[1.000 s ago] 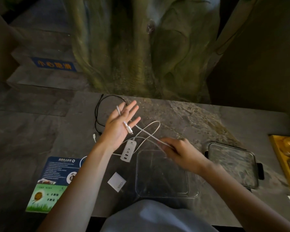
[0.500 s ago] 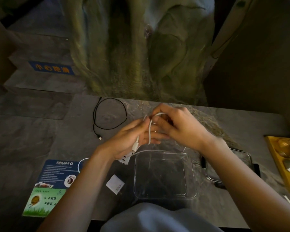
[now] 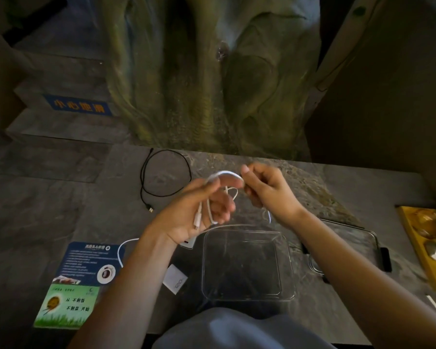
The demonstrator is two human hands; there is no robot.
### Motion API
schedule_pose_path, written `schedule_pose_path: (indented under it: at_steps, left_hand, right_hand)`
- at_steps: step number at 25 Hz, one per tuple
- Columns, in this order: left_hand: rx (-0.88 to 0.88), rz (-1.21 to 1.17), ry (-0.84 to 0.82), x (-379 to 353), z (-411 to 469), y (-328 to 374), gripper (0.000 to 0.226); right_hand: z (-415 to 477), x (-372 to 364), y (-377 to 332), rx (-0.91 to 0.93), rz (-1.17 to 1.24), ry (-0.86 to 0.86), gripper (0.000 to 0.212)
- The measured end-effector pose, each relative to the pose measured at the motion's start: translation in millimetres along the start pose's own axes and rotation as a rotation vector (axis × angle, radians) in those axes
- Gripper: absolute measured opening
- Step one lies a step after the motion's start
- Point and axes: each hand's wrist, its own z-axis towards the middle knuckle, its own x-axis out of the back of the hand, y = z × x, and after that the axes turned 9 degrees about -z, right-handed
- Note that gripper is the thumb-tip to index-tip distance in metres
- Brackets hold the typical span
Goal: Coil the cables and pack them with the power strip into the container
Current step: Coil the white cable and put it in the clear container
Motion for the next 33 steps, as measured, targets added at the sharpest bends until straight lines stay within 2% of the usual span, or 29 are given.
schedule_pose_path:
  at_steps: [2,4,7,10,13,16,20,23,25,28,30,33]
  left_hand:
    - [-0.134,-0.321,-0.087,1,3,8,0.037]
    - [-0.314,-0.313,0.067,2,7,19,0.043]
    - [-0.385,-0.078,0.204,7,16,16,0.047]
    - [-0.366,0.239,0.291,18,20,8,0.046]
    - [-0.289,0.409,0.253,19,19,5,0.054]
    - [-0.195,0.605,0.189,9,22,5,0.057]
    - [-0.059,0.765,0.136,7,20,3,0.049]
    - [-0.007,0.746,0.190,6,12,6,0.046]
    - [0.070,0.700,0.133,2,7,6,0.043]
    - [0.145,0.580,0.005,-2,1,5,0.049]
    - [0.104,0.424,-0.027,-4,1,5,0.054]
    - [-0.033,0.152,-0.009,-14,5,3,0.047]
  right_hand:
    - [-11,-6,20,-0.077,-0.068,-0.050,0.036]
    - [-23,-15,36,-0.061,-0.235,-0.158,0.036]
    - [-34,-24,42,0.045,-0.553,-0.290,0.024]
    - [-35,-18,22,0.172,-0.867,-0.315,0.026]
    - [-31,-7,-8,0.309,-1.102,-0.320,0.032]
    - [-26,-7,-25,0.458,-1.215,-0.337,0.033]
    - [-17,0,-34,0.512,-1.106,-0.372,0.031]
    - [-11,11,-41,0.493,-0.962,-0.373,0.025]
    - [-6,20,-46,0.478,-0.880,-0.309,0.015]
    - [4,32,-53,0.412,-0.715,-0.188,0.019]
    - [11,35,-50,0.361,-0.539,-0.097,0.018]
    - [17,26,-32,0.268,-0.333,-0.049,0.016]
